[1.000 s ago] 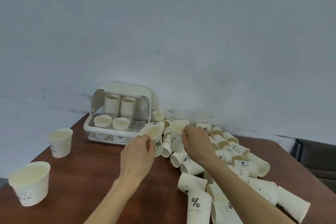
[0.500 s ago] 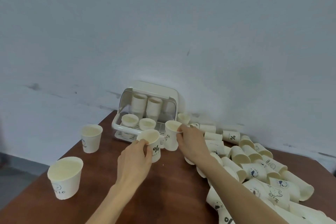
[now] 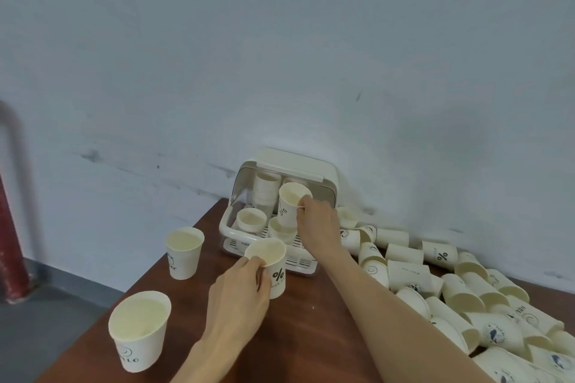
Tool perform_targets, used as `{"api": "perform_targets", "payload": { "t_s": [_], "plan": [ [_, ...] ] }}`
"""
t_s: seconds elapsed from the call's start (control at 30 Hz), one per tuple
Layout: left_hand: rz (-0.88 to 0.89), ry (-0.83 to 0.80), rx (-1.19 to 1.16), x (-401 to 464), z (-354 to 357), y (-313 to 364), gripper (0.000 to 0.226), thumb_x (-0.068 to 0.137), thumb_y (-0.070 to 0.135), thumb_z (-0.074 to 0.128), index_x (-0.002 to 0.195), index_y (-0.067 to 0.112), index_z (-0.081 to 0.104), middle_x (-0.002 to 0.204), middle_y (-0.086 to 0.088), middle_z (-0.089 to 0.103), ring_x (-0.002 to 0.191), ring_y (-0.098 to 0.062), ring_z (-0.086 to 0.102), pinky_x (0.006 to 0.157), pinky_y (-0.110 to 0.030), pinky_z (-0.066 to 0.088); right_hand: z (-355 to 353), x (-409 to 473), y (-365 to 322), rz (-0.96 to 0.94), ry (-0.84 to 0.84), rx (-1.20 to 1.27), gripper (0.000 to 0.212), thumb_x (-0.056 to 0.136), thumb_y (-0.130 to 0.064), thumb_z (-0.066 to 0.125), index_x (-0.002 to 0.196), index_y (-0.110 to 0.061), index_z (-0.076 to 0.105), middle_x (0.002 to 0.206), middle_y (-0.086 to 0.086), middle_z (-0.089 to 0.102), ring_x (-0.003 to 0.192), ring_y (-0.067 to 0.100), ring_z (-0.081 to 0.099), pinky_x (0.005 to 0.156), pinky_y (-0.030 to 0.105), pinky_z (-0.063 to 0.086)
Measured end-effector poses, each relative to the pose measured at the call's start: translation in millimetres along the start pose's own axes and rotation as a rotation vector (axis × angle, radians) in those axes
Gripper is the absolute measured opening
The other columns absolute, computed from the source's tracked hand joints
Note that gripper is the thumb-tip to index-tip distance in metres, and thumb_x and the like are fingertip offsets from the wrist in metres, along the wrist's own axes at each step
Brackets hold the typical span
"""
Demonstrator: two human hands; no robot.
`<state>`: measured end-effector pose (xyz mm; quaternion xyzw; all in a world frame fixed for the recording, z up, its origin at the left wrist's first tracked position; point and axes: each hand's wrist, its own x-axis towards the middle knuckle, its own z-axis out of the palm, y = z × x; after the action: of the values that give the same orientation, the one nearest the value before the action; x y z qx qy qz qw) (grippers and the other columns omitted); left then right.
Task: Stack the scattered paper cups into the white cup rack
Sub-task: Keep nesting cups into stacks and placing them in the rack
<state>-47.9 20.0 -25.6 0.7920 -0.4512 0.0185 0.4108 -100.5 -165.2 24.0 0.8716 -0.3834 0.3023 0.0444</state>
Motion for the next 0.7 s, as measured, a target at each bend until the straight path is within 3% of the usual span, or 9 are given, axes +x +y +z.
{"api": "perform_targets", "payload": {
  "t_s": [0.17,0.33,0.5,0.7],
  "plan": [
    [0.003,0.010,0.006,5.6,3.4,-7.0,0.019,0.095,0.036,0.044,0.106,0.031,0.060,0.099,0.014,0.060,0.089,-0.012,0.061,0.072,-0.030,0.049,22.8,2.4,-0.7,-0.007,-0.101,-0.061,0.017,0.096,-0.016,0.042,0.098,-0.010,0.058,0.095,0.011,0.066,0.094,0.032,0.056,0.071,0.037,0.030],
    [0.007,0.021,0.017,11.2,8.0,-11.5,0.019,0.095,0.035,0.044,0.103,0.030,0.060,0.097,0.013,0.060,0.088,-0.015,0.061,0.071,-0.033,0.049,38.0,-5.3,3.7,0.022,-0.236,-0.065,0.020,0.095,-0.013,0.042,0.103,-0.009,0.059,0.099,0.015,0.066,0.092,0.034,0.060,0.074,0.039,0.048],
    [0.062,0.012,0.093,20.6,8.2,-16.2,0.019,0.096,0.036,0.040,0.094,0.027,0.057,0.089,0.010,0.058,0.083,-0.016,0.061,0.069,-0.035,0.050,49.0,-19.0,3.4,-0.008,-0.319,-0.086,0.022,0.089,0.000,0.040,0.107,-0.004,0.053,0.107,0.016,0.060,0.101,0.033,0.053,0.069,0.035,0.037],
    [0.095,0.082,0.141,56.0,3.3,-21.0,0.023,0.097,0.032,0.041,0.093,0.019,0.060,0.087,0.001,0.060,0.080,-0.026,0.061,0.068,-0.043,0.050,56.1,-27.8,0.1,-0.066,-0.315,-0.069,0.025,0.089,-0.004,0.045,0.114,-0.005,0.045,0.113,0.014,0.056,0.103,0.031,0.054,0.071,0.033,0.031]
  ]
}}
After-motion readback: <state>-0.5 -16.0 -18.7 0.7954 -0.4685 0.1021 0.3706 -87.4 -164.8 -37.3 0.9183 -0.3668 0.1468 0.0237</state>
